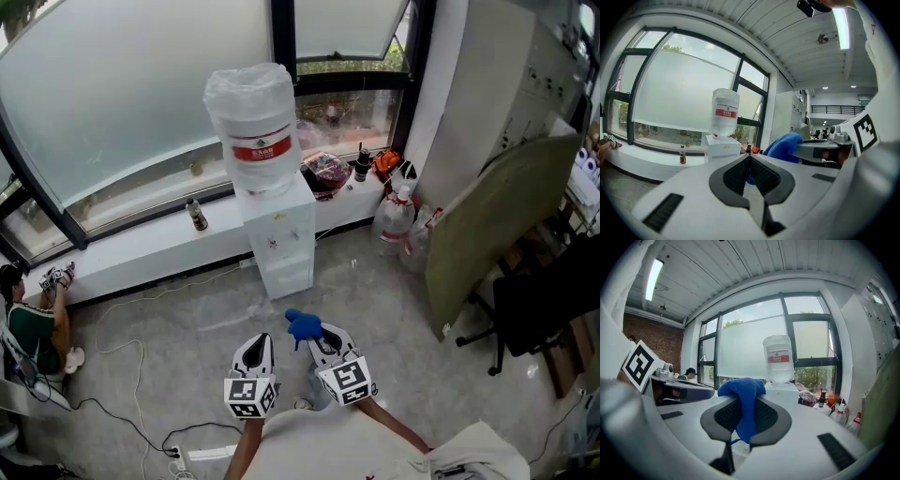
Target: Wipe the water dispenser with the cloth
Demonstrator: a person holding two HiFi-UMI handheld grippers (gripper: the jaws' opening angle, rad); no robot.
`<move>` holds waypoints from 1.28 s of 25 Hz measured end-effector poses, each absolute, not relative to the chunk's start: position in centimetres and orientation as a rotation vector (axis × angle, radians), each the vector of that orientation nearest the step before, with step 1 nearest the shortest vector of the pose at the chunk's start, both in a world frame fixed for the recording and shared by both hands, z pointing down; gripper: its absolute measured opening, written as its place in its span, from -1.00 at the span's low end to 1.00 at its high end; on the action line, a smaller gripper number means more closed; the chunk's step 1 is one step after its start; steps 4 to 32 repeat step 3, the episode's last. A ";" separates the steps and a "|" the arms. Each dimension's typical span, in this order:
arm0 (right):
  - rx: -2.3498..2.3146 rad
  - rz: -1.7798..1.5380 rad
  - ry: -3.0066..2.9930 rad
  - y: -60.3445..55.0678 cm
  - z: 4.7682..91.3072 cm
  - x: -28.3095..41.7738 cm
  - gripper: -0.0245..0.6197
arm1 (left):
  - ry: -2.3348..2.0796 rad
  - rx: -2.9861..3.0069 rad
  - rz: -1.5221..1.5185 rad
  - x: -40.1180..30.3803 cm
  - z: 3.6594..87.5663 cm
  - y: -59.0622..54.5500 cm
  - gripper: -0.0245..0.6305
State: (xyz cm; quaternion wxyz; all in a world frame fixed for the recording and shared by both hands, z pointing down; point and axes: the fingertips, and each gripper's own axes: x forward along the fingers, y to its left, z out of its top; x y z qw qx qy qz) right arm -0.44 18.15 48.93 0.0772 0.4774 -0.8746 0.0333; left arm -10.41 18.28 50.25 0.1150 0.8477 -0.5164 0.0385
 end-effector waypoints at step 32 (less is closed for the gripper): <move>1.429 0.089 -2.618 18.1 49.0 -0.1 -0.76 | -1.513 2.483 0.103 -10.1 50.4 18.3 -0.89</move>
